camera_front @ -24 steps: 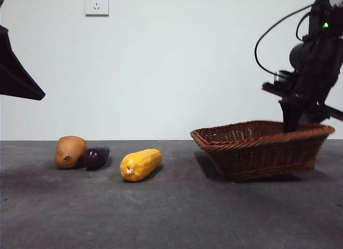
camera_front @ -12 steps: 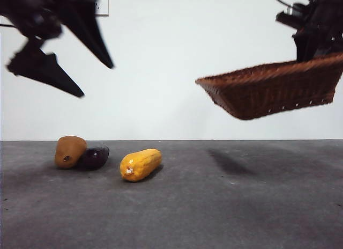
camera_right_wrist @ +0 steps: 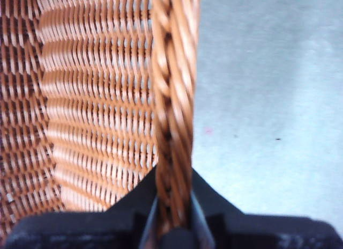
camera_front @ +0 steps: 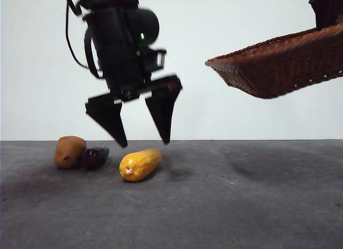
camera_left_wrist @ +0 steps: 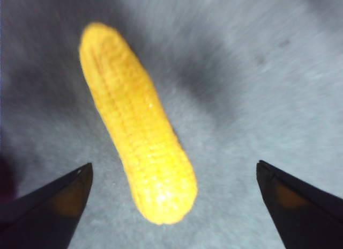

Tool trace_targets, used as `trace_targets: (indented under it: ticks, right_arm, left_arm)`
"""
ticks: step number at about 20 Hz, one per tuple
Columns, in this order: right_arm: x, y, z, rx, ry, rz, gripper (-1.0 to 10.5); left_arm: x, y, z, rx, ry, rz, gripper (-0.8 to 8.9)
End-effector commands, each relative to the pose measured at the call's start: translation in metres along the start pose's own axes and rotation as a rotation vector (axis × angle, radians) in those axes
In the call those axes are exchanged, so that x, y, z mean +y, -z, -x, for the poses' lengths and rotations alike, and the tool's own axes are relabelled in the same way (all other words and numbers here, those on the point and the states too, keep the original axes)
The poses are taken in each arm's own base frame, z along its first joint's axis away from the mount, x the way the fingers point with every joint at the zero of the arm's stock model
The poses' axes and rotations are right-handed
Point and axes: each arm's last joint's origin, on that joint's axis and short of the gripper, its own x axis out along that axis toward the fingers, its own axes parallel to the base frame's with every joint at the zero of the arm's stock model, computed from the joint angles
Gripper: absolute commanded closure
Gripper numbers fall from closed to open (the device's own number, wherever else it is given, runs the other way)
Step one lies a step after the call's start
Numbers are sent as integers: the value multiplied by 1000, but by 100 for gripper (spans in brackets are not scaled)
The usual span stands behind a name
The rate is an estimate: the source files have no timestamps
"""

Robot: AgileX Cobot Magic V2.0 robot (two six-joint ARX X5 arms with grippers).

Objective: Help me put the vegetables on the table into the basket

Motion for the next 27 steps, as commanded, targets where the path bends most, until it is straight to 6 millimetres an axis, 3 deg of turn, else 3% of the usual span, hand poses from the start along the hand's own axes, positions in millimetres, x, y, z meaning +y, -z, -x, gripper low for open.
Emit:
trace_targets:
  ticks: [1,7,10,14,21,24,27]
  right_arm:
    - [2,2,6,-12,-8,-1,955]
    - [2,2,6,-9,-8,-1,955]
    - [2,2,6,-8,-9,-1,955]
    - [2,3,6,-5,-9,-2,955]
    - [2,3,5,-5,-9,-3,955]
    - [2,2,3,-6,-9,-5,955]
    - [-1,3,-5,5,15,-23,955]
  left_arm:
    - [1,0,-16,28,-4,-7,123]
    - [4,0,-33,55,-28,0,153]
    - [5,-1,-37,52,-29,1,352]
    - [5,-1,-37,50,-31,-24,810]
    - [6,-2,-29,38,-20,-43,826]
    - [4,-1,1,-6,-1,-43,826]
    - [-2,3,49,-104,0,-35,826]
